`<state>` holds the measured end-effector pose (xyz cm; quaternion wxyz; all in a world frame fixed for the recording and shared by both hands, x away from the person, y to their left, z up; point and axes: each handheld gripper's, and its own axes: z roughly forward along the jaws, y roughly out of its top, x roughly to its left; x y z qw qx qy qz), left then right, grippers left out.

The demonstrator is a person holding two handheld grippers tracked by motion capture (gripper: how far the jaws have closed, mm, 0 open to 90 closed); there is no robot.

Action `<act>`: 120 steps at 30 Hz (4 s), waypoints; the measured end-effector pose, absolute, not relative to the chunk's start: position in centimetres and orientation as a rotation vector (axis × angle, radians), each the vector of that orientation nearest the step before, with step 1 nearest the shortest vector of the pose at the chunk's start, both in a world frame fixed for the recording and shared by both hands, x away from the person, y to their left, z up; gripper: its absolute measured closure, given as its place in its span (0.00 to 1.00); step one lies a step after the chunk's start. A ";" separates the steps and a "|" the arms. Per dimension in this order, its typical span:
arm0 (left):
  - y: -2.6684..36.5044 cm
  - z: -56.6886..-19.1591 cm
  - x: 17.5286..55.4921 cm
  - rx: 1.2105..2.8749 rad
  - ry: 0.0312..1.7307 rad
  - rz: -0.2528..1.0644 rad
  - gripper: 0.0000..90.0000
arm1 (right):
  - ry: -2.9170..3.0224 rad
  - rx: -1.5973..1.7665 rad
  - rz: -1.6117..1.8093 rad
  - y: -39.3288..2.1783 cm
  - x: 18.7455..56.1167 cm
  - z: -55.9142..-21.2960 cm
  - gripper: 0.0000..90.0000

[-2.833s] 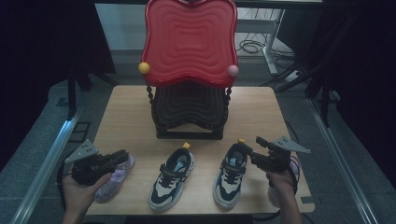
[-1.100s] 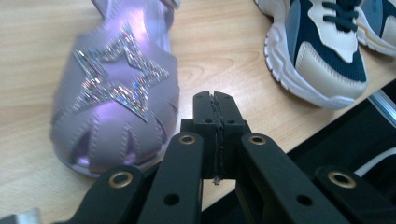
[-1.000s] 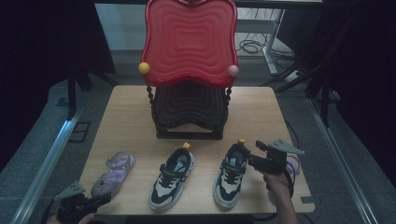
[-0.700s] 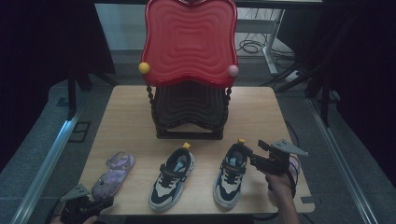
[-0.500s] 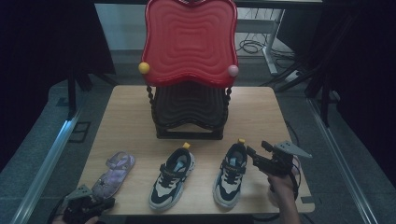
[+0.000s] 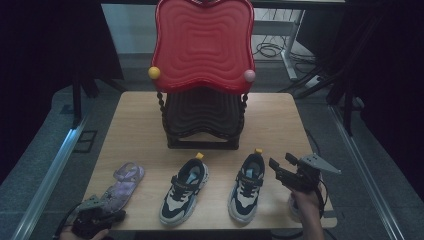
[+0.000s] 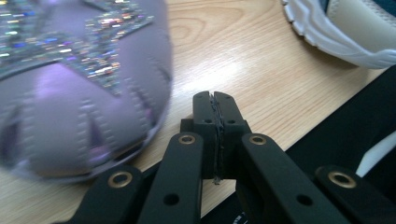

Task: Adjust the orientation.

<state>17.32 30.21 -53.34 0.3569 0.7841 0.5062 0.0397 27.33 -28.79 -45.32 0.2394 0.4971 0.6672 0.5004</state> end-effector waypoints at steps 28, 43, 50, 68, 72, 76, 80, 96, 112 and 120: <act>32.6 -52.9 18.8 2.038 1.370 0.055 0.99 | 1.957 1.296 1.322 -26.4 28.2 -47.0 0.35; 32.7 -52.2 19.5 2.059 1.452 0.045 0.99 | 1.986 1.272 1.342 -27.0 29.1 -47.3 0.35; 32.5 -52.0 19.5 2.062 1.480 0.070 1.00 | 1.992 1.283 1.349 -26.9 29.3 -47.6 0.35; 33.8 -51.9 20.6 2.074 1.493 0.068 0.99 | 1.981 1.311 1.360 -27.0 28.5 -47.9 0.35; 34.1 -51.7 21.1 2.088 1.510 0.077 0.99 | 1.981 1.299 1.366 -27.0 28.4 -47.8 0.35; 34.5 -51.5 22.0 2.092 1.531 0.076 0.99 | 1.967 1.308 1.373 -27.5 28.4 -47.6 0.35; 34.8 -51.6 22.7 2.086 1.544 0.081 0.99 | 1.951 1.326 1.372 -27.9 28.3 -47.7 0.35; 35.3 -51.7 24.4 2.063 1.551 0.076 1.00 | 1.953 1.335 1.368 -27.6 28.2 -47.8 0.35; 35.7 -51.6 25.8 2.052 1.531 0.043 1.00 | 1.904 1.355 1.387 -28.6 27.7 -47.1 0.35; 35.4 -51.5 26.7 2.038 1.506 0.042 0.99 | 1.895 1.356 1.386 -28.8 27.4 -47.0 0.35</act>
